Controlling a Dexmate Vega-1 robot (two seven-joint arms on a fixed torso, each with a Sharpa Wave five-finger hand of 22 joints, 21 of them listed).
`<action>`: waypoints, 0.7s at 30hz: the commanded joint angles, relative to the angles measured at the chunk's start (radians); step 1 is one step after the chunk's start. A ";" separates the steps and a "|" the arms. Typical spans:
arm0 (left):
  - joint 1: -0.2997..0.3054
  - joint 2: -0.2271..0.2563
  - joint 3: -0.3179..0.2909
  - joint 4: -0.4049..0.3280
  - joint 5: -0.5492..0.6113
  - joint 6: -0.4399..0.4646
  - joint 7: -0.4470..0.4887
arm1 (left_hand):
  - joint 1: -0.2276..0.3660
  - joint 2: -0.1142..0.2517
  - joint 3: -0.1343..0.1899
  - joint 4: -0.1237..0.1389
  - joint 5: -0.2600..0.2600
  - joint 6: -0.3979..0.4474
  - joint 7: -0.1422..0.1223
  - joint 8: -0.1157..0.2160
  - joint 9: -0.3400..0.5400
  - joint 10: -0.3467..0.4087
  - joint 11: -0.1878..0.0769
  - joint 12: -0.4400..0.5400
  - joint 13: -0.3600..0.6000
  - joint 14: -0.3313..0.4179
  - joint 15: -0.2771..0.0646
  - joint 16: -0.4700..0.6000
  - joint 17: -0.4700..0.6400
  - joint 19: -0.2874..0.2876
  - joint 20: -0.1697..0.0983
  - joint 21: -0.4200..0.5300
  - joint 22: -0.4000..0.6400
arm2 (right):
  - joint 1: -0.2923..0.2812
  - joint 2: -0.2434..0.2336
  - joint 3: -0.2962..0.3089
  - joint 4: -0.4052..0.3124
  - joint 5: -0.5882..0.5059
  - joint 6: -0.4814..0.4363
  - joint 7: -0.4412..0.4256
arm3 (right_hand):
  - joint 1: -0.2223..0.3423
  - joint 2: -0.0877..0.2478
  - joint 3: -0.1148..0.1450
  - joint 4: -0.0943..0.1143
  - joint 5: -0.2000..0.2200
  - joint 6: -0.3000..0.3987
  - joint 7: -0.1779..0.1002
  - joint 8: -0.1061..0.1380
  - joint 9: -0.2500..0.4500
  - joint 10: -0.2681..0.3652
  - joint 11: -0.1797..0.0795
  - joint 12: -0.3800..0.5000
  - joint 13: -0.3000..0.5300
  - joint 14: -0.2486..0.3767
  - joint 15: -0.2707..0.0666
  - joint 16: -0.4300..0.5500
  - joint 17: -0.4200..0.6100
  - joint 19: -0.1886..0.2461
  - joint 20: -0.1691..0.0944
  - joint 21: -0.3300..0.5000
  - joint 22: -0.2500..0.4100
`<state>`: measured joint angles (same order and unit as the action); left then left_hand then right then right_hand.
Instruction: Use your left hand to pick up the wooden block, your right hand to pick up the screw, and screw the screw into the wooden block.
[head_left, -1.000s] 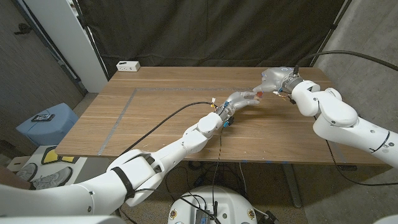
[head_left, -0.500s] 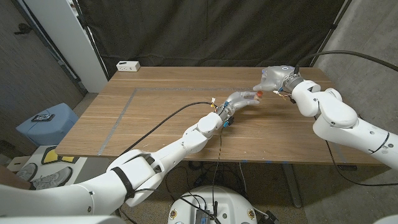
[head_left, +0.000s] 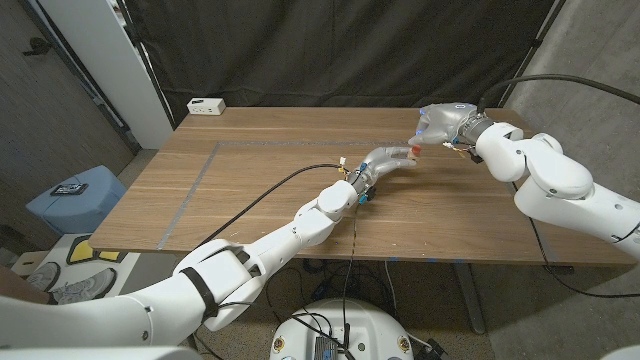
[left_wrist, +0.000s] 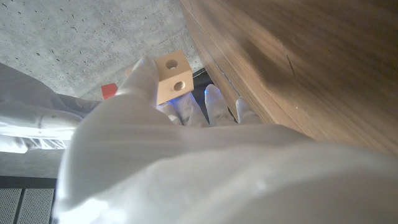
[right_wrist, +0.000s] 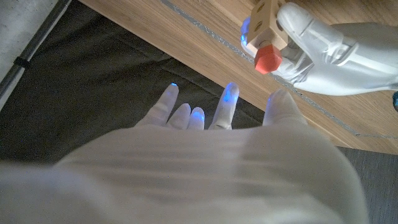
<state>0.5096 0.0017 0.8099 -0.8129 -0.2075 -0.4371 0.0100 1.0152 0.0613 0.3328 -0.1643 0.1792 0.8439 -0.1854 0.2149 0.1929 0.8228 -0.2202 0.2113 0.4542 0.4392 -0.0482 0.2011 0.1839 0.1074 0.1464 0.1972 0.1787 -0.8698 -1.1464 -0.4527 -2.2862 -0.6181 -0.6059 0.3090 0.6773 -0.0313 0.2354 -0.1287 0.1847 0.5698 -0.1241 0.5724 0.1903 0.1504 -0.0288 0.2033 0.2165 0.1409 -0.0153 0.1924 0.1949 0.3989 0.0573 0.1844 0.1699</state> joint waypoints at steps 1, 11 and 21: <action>-0.009 -0.011 -0.008 0.027 -0.016 -0.004 -0.012 | -0.008 0.005 0.003 0.011 0.007 0.007 -0.015 0.001 0.002 0.004 0.001 0.008 0.009 -0.002 -0.059 0.005 0.004 0.005 0.004 0.006 0.003 | 0.036 -0.036 -0.005 -0.036 0.017 0.003 0.104 | 0.026 -0.002 0.007 -0.017 -0.002 -0.036 -0.002 -0.026 0.003 -0.030 -0.002 -0.007 0.006 -0.023 0.008 -0.004 -0.001 -0.018 0.006 -0.003 0.003; -0.019 -0.019 -0.012 0.055 -0.027 -0.011 -0.026 | -0.010 0.005 0.000 0.013 0.008 0.002 -0.018 -0.001 0.002 0.003 0.000 0.007 0.010 -0.004 -0.058 0.005 0.004 0.006 0.004 0.007 0.003 | 0.080 -0.015 -0.052 -0.023 -0.028 0.001 0.170 | 0.066 -0.011 0.024 -0.036 0.000 -0.089 -0.012 -0.065 0.005 -0.082 -0.001 -0.014 0.008 -0.061 0.014 -0.009 -0.002 -0.046 0.014 -0.003 0.002; -0.026 -0.023 -0.013 0.072 -0.032 -0.017 -0.036 | -0.007 0.004 -0.001 0.011 0.009 0.011 -0.021 0.002 0.002 0.006 0.000 0.008 0.011 -0.003 -0.063 0.005 0.003 0.005 0.004 0.006 0.003 | 0.104 0.025 -0.098 0.007 -0.116 0.005 0.192 | 0.095 -0.012 0.038 -0.043 0.003 -0.116 -0.031 -0.084 0.006 -0.099 -0.001 -0.012 0.009 -0.067 0.014 -0.005 -0.001 -0.051 0.018 -0.001 0.002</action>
<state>0.4916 -0.0154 0.7996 -0.7618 -0.2317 -0.4479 -0.0136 1.0127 0.0634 0.3288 -0.1602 0.1821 0.8397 -0.1919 0.2101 0.1933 0.8153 -0.2202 0.2142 0.4544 0.4355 -0.0445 0.2012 0.1838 0.1074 0.1465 0.1972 0.1788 -0.7900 -1.1526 -0.5095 -2.2999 -0.6605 -0.6013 0.4688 0.7591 -0.0439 0.2666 -0.1683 0.1848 0.4585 -0.1538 0.4947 0.1934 0.0547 -0.0283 0.1921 0.2210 0.0797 -0.0002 0.1847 0.1906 0.3515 0.0771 0.1845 0.1697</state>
